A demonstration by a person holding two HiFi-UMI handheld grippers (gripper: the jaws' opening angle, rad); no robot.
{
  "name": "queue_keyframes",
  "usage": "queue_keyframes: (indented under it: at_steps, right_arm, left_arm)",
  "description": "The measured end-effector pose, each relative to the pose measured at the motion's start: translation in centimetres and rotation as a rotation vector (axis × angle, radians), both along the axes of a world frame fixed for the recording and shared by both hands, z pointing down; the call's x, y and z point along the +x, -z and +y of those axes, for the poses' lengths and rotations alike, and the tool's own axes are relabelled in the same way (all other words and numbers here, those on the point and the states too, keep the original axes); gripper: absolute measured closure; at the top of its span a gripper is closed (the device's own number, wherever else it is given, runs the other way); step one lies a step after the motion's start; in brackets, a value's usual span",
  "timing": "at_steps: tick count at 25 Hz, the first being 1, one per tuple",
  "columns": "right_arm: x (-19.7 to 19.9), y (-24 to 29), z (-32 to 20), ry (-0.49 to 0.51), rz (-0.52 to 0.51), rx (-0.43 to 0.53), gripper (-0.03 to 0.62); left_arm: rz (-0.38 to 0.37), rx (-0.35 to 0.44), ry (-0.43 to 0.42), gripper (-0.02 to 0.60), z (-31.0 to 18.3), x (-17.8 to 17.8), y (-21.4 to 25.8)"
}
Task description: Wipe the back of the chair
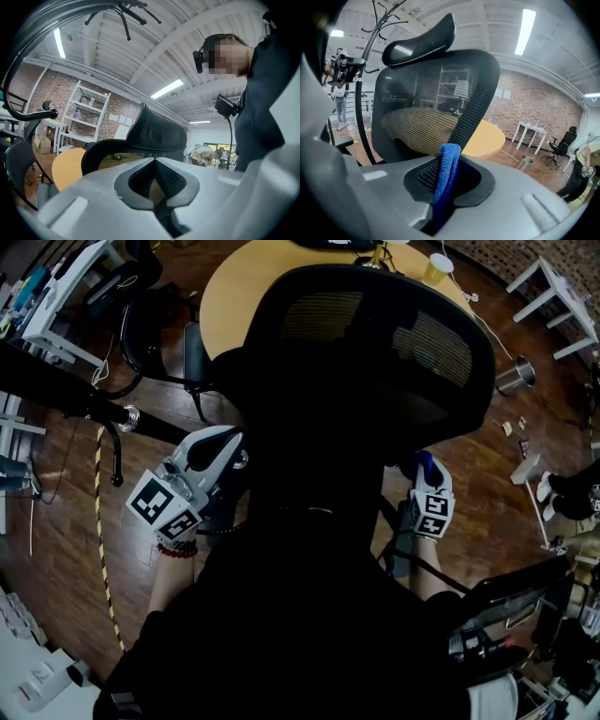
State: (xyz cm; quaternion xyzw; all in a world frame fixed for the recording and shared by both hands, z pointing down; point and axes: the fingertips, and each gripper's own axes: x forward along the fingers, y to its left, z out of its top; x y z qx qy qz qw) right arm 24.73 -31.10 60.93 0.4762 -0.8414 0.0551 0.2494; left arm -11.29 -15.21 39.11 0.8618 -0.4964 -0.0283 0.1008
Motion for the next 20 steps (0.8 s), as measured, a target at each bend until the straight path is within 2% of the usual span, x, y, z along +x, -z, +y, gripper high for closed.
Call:
queue_keyframes:
  at_steps: [3, 7, 13, 17, 20]
  right_arm:
    - [0.3, -1.9, -1.4, -0.027, 0.02, -0.029, 0.554]
    - [0.0, -2.1, -1.6, -0.043, 0.001, -0.005, 0.554]
    - [-0.3, -2.3, -1.3, 0.004, 0.009, 0.023, 0.554]
    - [-1.8, -3.2, 0.0, 0.106, 0.047, -0.01, 0.554]
    - [-2.1, -4.0, 0.0, 0.086, 0.051, -0.01, 0.554]
  left_arm:
    - [0.003, -0.033, 0.021, 0.575, 0.3, -0.5, -0.8]
    - [-0.005, -0.052, 0.039, 0.575, 0.2, -0.8, -0.9]
    - [-0.008, -0.076, 0.041, 0.575, -0.4, -0.5, -1.3]
    - [-0.012, -0.081, 0.032, 0.575, -0.6, 0.1, -1.6]
    - [-0.012, -0.079, 0.031, 0.575, -0.7, 0.3, -1.6]
